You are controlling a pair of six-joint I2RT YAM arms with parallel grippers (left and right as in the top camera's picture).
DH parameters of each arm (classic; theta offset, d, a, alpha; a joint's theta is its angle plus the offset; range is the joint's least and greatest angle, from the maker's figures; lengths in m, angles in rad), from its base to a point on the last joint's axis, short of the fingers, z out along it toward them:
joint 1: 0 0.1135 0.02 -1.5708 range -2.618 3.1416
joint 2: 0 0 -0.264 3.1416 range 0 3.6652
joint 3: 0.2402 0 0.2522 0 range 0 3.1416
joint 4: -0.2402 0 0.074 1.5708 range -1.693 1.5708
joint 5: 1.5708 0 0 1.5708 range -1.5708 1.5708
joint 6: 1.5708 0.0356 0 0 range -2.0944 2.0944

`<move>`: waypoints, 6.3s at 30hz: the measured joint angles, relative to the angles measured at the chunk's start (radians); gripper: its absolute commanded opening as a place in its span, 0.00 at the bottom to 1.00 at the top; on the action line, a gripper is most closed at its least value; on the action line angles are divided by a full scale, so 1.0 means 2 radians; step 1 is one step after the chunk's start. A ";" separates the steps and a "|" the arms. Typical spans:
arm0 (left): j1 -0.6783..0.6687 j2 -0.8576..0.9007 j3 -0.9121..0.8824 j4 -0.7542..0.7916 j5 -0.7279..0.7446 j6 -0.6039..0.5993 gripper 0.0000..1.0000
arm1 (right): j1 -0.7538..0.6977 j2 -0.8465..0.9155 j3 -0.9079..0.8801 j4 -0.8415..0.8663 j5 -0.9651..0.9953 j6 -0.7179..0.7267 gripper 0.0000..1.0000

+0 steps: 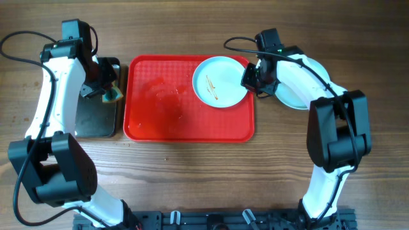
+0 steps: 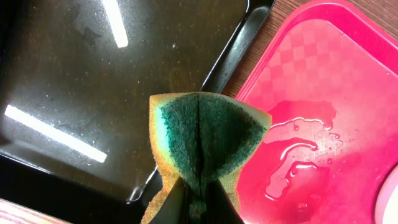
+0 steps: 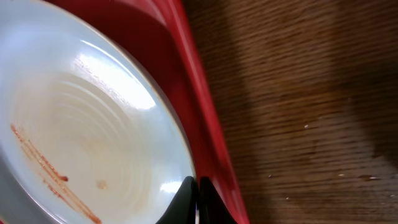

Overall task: Clean dirty plates on tray and stack at the side
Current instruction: 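Grasp the last plate rim with the right gripper and pull it left, then scrub the held plate with the sponge in the left gripper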

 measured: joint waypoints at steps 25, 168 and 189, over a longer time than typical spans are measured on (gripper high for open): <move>0.000 0.000 0.000 0.000 0.000 0.000 0.04 | 0.090 0.000 0.037 0.029 -0.067 -0.092 0.45; -0.168 0.143 -0.005 0.088 0.060 0.086 0.04 | 0.154 0.124 0.154 0.001 -0.058 0.026 0.04; -0.170 0.145 0.001 0.119 -0.070 0.021 0.04 | 0.153 0.124 0.154 0.001 -0.058 0.027 0.04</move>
